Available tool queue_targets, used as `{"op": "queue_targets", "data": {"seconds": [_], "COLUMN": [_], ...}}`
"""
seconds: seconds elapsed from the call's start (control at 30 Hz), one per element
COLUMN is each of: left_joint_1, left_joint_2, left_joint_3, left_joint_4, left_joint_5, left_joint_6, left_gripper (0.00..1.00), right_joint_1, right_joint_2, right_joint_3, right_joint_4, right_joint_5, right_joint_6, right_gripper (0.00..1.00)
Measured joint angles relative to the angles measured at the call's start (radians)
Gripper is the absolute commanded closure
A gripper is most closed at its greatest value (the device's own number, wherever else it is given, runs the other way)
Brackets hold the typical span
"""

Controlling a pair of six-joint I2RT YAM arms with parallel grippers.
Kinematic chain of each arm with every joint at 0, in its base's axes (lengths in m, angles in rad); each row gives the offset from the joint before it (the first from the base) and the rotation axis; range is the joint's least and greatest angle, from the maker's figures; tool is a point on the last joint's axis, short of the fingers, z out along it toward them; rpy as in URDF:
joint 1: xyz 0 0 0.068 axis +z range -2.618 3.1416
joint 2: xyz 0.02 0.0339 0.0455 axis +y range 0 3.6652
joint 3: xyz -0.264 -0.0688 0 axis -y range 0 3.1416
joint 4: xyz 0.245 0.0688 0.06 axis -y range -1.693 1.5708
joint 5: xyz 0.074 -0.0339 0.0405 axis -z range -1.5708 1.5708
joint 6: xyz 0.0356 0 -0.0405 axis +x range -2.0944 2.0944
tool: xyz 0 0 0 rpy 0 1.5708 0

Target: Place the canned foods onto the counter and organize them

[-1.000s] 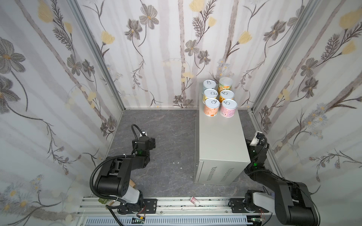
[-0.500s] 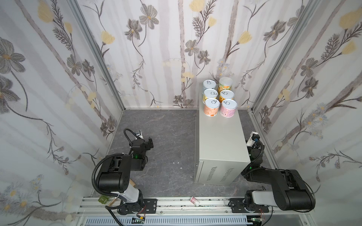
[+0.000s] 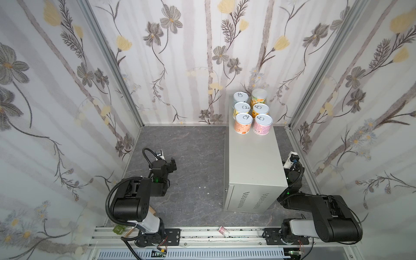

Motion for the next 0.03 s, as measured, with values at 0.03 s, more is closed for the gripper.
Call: {"op": "queue_targets", "data": {"seconds": [0.03], "left_joint_1": [0.000], "left_joint_2": [0.000], "left_joint_3": [0.000], "left_joint_4": [0.000], "left_joint_5": [0.000], "left_joint_6": [0.000], "left_gripper": [0.00], "right_joint_1": [0.000], "right_joint_2": [0.000], "right_joint_3": [0.000], "right_joint_4": [0.000], "right_joint_5": [0.000], "right_joint_6": [0.000], "right_gripper": [0.00]}}
